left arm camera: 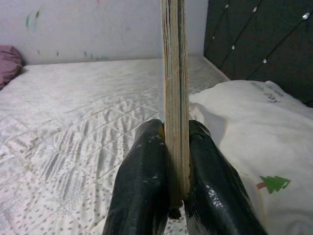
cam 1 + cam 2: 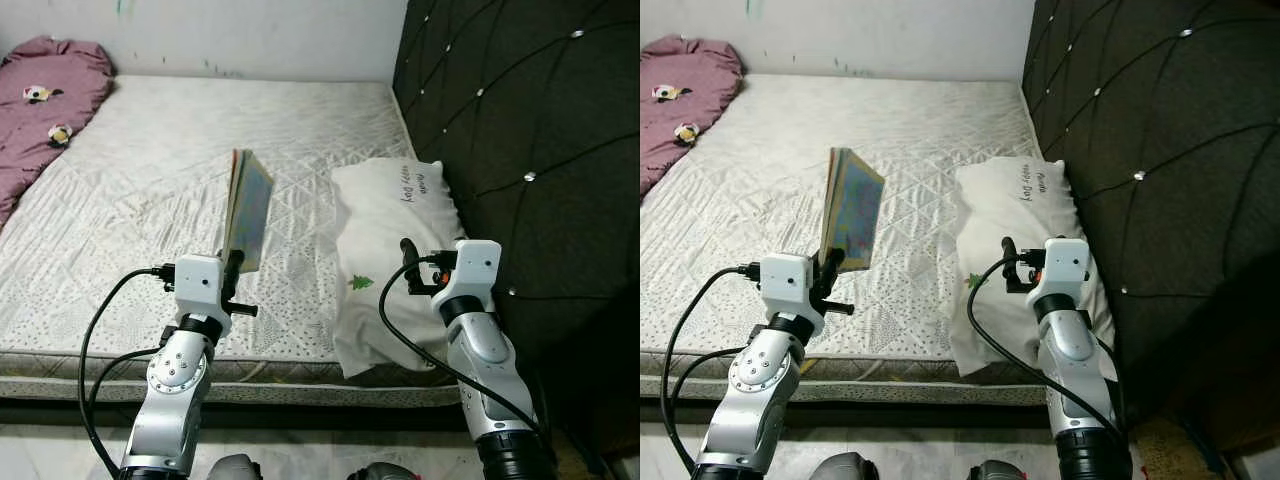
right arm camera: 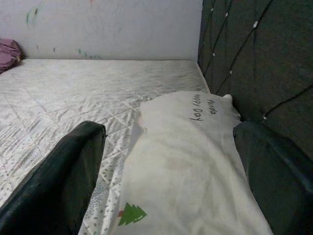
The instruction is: Clean up the room
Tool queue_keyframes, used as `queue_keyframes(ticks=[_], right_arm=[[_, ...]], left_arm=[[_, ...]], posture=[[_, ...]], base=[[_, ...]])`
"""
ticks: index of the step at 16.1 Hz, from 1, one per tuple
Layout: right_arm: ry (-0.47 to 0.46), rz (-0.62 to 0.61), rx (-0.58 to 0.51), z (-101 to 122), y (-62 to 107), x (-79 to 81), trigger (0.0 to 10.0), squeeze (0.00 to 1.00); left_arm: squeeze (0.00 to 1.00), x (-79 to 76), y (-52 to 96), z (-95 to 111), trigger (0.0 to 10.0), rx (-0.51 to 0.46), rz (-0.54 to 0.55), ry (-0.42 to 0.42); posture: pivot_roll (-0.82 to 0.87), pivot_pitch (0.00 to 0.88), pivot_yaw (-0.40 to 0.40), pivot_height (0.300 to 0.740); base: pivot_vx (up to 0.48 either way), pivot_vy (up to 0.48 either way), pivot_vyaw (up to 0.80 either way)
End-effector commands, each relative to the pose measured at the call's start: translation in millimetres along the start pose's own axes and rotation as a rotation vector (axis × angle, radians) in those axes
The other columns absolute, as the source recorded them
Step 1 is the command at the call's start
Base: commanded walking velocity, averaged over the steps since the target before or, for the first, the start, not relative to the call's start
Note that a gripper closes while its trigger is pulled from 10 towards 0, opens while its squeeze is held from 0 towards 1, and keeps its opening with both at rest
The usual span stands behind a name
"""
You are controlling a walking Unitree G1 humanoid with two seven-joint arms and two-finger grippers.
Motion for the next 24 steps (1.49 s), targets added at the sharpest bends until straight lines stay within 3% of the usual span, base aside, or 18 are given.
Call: queue_keyframes(ticks=[1,15,20,24], right_arm=[[-0.006,0.003,-0.009,3.7,0.2,0.0,10.0,0.0],[-0.015,0.03,0.03,-2.4,13.7,3.6,10.0,0.0],[-0.023,0.038,0.03,-1.0,14.6,3.9,10.0,0.0],[-0.025,0.038,0.033,-0.8,14.2,3.3,10.0,0.0]], left_arm=[[0.0,1.3,-0.2,10.7,10.0,-0.041,0.008,-0.012],[0.0,9.6,10.2,9.3,10.0,-0.012,0.086,0.058],[0.0,10.2,9.8,9.5,10.0,-0.007,0.108,0.055],[0.0,13.1,8.4,9.6,10.0,-0.004,0.13,0.083]], posture=[[-0.02,0.0,-0.013,0.74],[-0.02,0.0,-0.014,0.74],[-0.02,0.0,-0.014,0.68],[-0.02,0.0,-0.018,0.675]], base=[[0.0,0.0,0.0],[0.0,0.0,0.0],[0.0,0.0,0.0],[0.0,0.0,0.0]])
Point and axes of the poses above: a point about 5 cm out from each wrist's last joint towards the gripper, its own y axis pointing back from the gripper into the wrist, its own z axis along the axis of the wrist's last joint, x = y × z, the point moved 2 cm from there along -y, pointing out of the wrist towards the gripper, and after that the axes turned 2 degrees about -y, right-handed, at the moved point
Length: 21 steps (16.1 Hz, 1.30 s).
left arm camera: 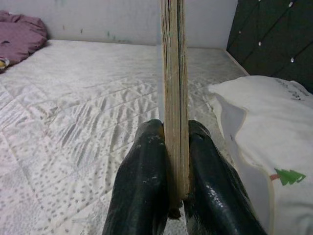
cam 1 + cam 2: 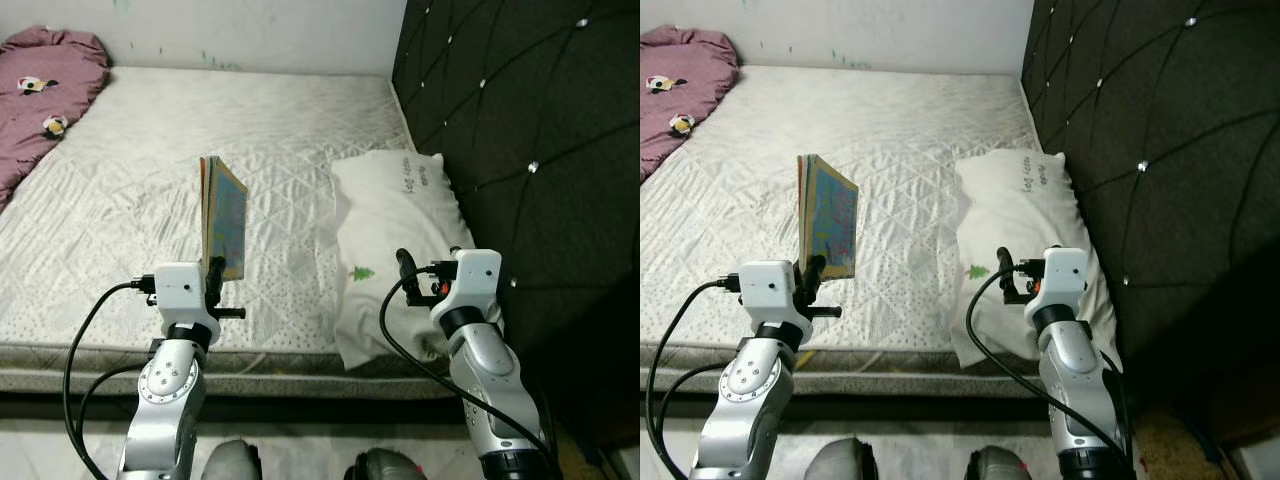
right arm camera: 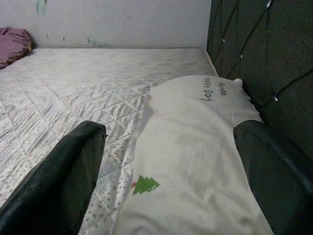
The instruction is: Clean up the room
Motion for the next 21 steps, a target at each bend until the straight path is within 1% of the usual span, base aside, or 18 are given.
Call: queue_keyframes(ticks=[1,5,10,17,21], right_arm=[[-0.002,0.009,-0.009,3.7,-0.6,0.2,10.0,0.0],[0.004,0.032,-0.014,5.2,-2.6,3.3,10.0,0.0],[0.013,0.045,-0.008,4.3,-5.3,5.6,10.0,0.0],[0.03,0.089,-0.02,6.5,-6.0,10.3,10.0,0.0],[0.034,0.091,-0.021,6.6,-5.5,10.6,10.0,0.0]], left_arm=[[0.0,0.8,-2.8,13.1,10.0,-0.05,0.005,0.005],[0.0,3.1,-4.4,14.9,10.0,-0.058,0.0,0.006],[0.0,2.0,-6.4,15.9,10.0,-0.064,-0.016,0.009],[0.0,0.4,-9.1,16.8,10.0,-0.071,-0.031,0.01],[0.0,-0.2,-9.1,16.3,10.0,-0.067,-0.034,0.011]], posture=[[-0.02,0.0,-0.018,0.675],[-0.02,0.0,-0.021,0.675],[-0.02,0.0,-0.021,0.675],[-0.02,0.0,-0.019,0.675],[-0.02,0.0,-0.017,0.675]], base=[[0.0,0.0,0.0],[0.0,0.0,0.0],[0.0,0.0,0.0],[0.303,0.0,0.0],[0.339,0.0,0.68]])
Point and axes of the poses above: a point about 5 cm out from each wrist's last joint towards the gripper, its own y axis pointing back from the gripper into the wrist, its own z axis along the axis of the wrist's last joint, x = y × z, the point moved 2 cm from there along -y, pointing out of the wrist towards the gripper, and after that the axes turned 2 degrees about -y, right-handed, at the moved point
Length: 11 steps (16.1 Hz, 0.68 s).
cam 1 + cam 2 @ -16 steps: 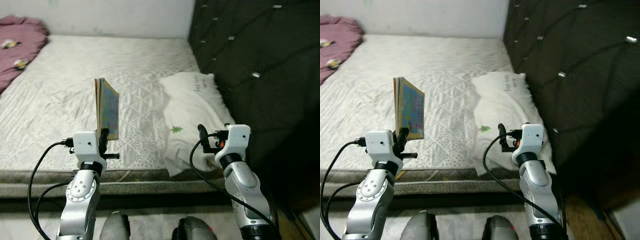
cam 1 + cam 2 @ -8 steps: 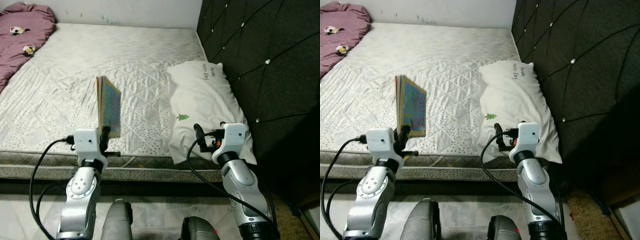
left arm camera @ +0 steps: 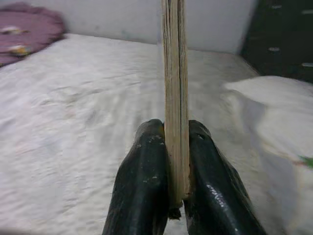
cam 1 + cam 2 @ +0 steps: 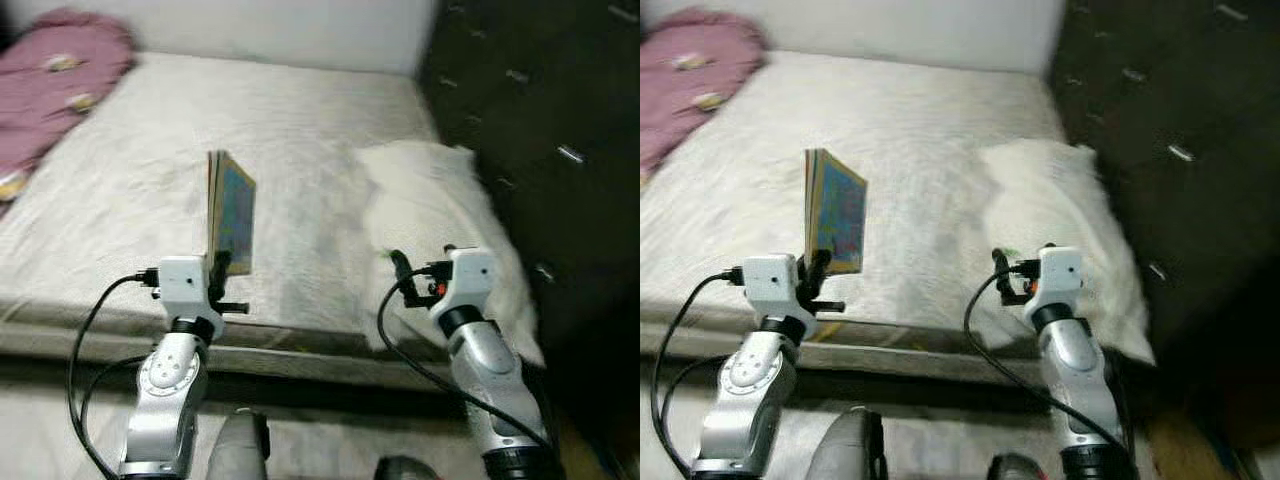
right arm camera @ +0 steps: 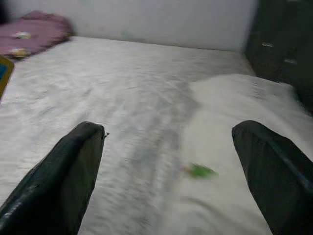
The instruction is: Clean up the room
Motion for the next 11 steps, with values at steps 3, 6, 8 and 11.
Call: queue_keyframes(ticks=[3,6,8,11], right_arm=[[0.007,-0.001,-0.013,3.4,-0.4,-1.3,10.0,0.0],[0.004,-0.007,-0.013,3.6,-0.3,-2.4,10.0,0.0],[0.002,-0.008,-0.014,3.7,-0.3,-2.7,10.0,0.0],[0.003,-0.018,-0.016,4.2,0.0,-4.4,10.0,0.0]], left_arm=[[0.0,-0.6,-2.6,11.0,10.0,-0.049,-0.009,0.008],[0.0,-1.6,-2.8,10.9,10.0,-0.046,-0.013,0.012],[0.0,-2.0,-3.0,10.5,10.0,-0.043,-0.014,0.013],[0.0,-4.9,-4.0,9.4,10.0,-0.035,-0.021,0.019]], posture=[[-0.02,0.0,-0.018,0.675],[-0.02,0.0,-0.02,0.675],[-0.02,0.0,-0.02,0.675],[-0.03,0.0,-0.021,0.675]], base=[[0.345,0.0,0.14],[0.341,0.0,0.0],[0.328,0.0,0.0],[0.209,0.0,0.0]])
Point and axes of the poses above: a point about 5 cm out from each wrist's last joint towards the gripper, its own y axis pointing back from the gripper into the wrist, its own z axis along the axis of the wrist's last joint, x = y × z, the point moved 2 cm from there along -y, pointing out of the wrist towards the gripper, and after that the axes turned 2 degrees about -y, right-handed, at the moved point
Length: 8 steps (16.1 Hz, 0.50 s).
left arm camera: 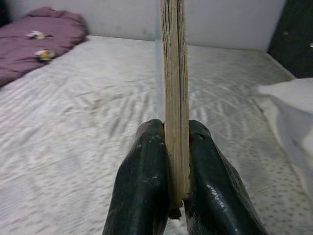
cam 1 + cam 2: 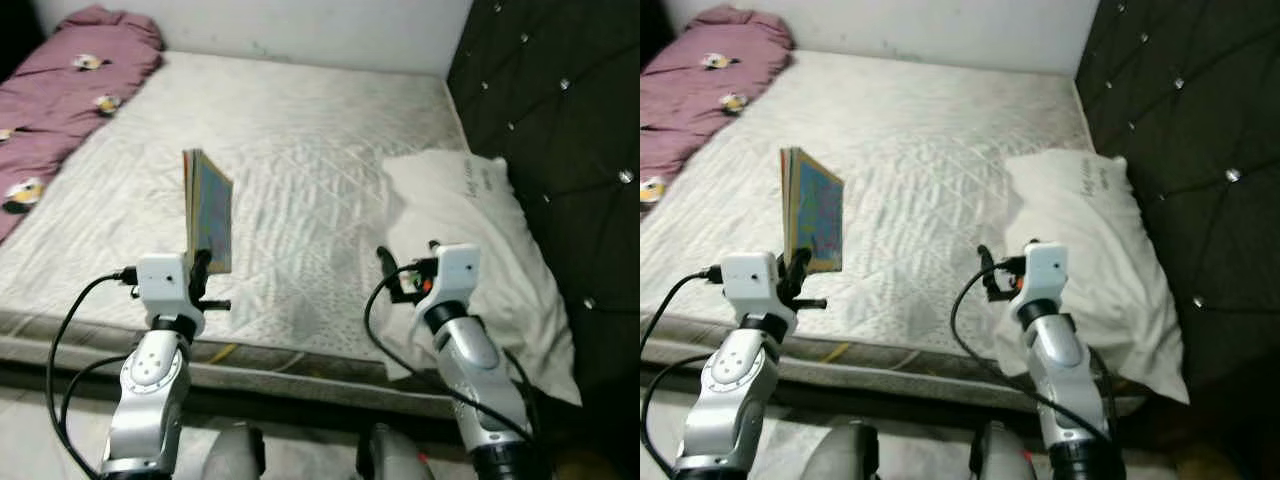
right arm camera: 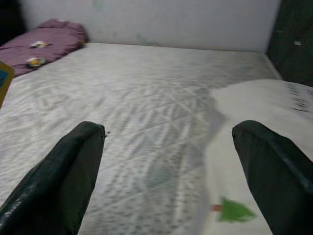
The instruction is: Clean up the room
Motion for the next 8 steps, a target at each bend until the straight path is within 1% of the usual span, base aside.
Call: queue_keyframes(ticks=[1,2,3,6,8], right_arm=[[0.006,-0.029,-0.01,3.7,1.6,-8.5,10.0,0.0],[0.006,-0.033,-0.008,3.4,1.6,-9.0,10.0,0.0],[0.004,-0.035,-0.006,3.3,1.5,-9.2,10.0,0.0],[-0.001,-0.036,-0.007,3.5,1.1,-9.4,10.0,0.0],[-0.003,-0.035,-0.009,3.9,1.0,-9.4,10.0,0.0]], left_arm=[[0.0,-13.0,-3.7,9.9,10.0,-0.04,-0.037,0.003],[0.0,-12.8,-3.9,9.4,10.0,-0.039,-0.033,-0.004],[0.0,-12.7,-4.1,9.2,10.0,-0.036,-0.034,0.001],[0.0,-12.7,-4.8,9.3,10.0,-0.034,-0.035,0.004],[0.0,-13.3,-5.2,9.4,10.0,-0.032,-0.038,0.003]], posture=[[-0.03,0.0,-0.022,0.675],[-0.03,0.0,-0.022,0.675],[-0.03,0.0,-0.023,0.671],[-0.03,0.0,-0.025,0.631],[-0.03,0.0,-0.024,0.613]], base=[[0.0,0.0,0.0],[0.0,0.0,0.0],[0.0,0.0,-0.41],[0.0,0.0,0.0],[0.0,0.0,0.0]])
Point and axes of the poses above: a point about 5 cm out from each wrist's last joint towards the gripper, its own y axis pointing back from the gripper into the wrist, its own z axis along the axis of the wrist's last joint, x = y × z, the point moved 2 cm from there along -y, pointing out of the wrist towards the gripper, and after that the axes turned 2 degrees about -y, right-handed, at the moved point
